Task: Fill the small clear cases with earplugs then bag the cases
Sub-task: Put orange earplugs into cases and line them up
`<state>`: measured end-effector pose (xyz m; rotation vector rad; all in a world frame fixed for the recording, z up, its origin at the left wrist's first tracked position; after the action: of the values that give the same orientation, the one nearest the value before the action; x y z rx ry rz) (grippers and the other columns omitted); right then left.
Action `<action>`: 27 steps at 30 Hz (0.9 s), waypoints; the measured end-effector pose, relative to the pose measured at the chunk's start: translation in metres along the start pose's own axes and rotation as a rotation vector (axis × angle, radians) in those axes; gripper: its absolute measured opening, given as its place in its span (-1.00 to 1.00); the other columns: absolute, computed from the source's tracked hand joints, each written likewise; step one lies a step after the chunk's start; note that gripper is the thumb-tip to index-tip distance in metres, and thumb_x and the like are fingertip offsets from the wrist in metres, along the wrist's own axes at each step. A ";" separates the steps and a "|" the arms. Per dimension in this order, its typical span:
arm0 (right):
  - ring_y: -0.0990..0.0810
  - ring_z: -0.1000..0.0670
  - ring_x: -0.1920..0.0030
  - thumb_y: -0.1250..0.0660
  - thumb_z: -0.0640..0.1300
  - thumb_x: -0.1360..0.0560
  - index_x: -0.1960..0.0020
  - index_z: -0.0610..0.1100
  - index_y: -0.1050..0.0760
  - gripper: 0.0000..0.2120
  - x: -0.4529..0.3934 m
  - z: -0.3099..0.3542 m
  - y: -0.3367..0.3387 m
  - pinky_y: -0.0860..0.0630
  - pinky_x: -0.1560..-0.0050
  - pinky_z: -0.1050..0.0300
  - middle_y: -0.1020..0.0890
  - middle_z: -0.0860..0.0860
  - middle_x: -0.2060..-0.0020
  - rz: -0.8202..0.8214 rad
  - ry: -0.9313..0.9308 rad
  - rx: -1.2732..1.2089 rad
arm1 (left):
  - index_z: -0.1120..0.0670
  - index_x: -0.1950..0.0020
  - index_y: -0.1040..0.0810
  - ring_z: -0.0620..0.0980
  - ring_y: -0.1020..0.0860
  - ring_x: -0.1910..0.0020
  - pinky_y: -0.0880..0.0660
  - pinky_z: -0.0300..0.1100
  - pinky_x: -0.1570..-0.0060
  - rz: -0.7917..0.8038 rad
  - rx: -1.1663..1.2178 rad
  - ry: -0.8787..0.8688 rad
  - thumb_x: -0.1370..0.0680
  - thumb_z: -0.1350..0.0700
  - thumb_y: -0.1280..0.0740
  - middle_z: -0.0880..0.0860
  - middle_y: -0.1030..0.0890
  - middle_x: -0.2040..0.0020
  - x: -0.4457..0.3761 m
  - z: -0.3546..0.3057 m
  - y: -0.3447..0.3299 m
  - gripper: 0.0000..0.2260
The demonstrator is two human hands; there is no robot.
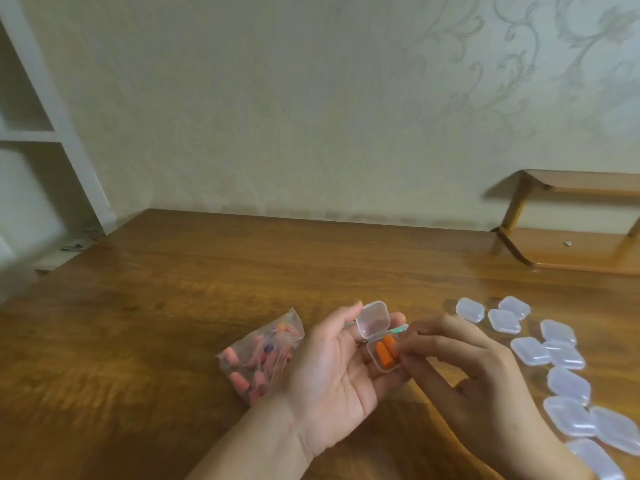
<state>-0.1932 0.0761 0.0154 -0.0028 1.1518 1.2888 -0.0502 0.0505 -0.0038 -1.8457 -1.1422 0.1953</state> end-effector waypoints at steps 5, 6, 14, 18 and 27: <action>-0.62 0.05 0.05 -0.40 -0.15 -0.40 0.14 0.11 -0.65 -0.84 -0.001 0.002 0.008 -0.46 0.14 0.33 -0.65 0.15 0.10 0.008 -0.145 -0.138 | 0.30 -0.30 -0.51 0.18 -0.62 0.02 -0.60 0.00 -0.07 0.058 -0.070 -0.030 -0.48 0.29 -0.23 0.34 -0.60 -0.16 0.001 0.001 -0.002 -0.61; -0.62 0.07 0.06 -0.39 -0.08 -0.42 0.13 0.13 -0.63 -0.88 -0.002 0.001 0.012 -0.45 0.17 0.34 -0.67 0.15 0.12 -0.039 -0.201 -0.177 | 0.29 -0.28 -0.52 0.21 -0.64 0.01 -0.59 0.01 -0.09 0.035 -0.130 -0.065 -0.50 0.37 -0.19 0.34 -0.61 -0.18 0.000 0.001 -0.001 -0.64; -0.66 0.08 0.12 -0.40 0.16 -0.39 -0.03 0.16 -0.60 -0.77 0.000 0.000 0.003 -0.60 0.14 0.04 -0.69 0.18 0.13 0.097 -0.429 -0.252 | -0.21 -0.47 -0.33 -0.02 -0.47 -0.39 -0.41 0.05 -0.39 0.094 -0.754 -0.366 -0.49 0.28 -0.31 -0.12 -0.44 -0.45 0.000 -0.001 -0.002 -0.37; -0.69 0.03 0.14 -0.48 0.02 -0.35 0.02 0.09 -0.61 -0.79 0.001 0.000 0.002 -0.59 0.09 -0.05 -0.72 0.10 0.16 0.029 -0.465 -0.378 | -0.33 -0.48 -0.23 -0.18 -0.41 -0.41 -0.41 -0.08 -0.39 0.140 -1.003 -0.466 -0.59 0.33 -0.23 -0.22 -0.30 -0.50 0.002 -0.003 -0.004 -0.34; -0.69 0.00 0.22 -0.50 -0.07 -0.37 0.15 -0.09 -0.55 -0.84 0.005 -0.010 -0.009 -0.58 0.15 0.04 -0.72 -0.04 0.25 -0.010 -0.615 -0.497 | -0.02 -0.19 -0.59 -0.21 -0.51 -0.08 -0.53 -0.36 -0.02 -0.167 -1.764 -1.063 -0.49 0.07 -0.46 -0.18 -0.52 -0.11 0.014 -0.013 -0.010 -0.72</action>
<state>-0.1938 0.0713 0.0022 0.0205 0.2969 1.4040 -0.0419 0.0545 0.0158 -3.2275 -2.7186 -0.0015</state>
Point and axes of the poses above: each hand's wrist, its own x-axis away from the middle knuckle, its own y-axis out of the back of the hand, z = x × y, the point moved 4 cm from there along -x, towards the middle knuckle
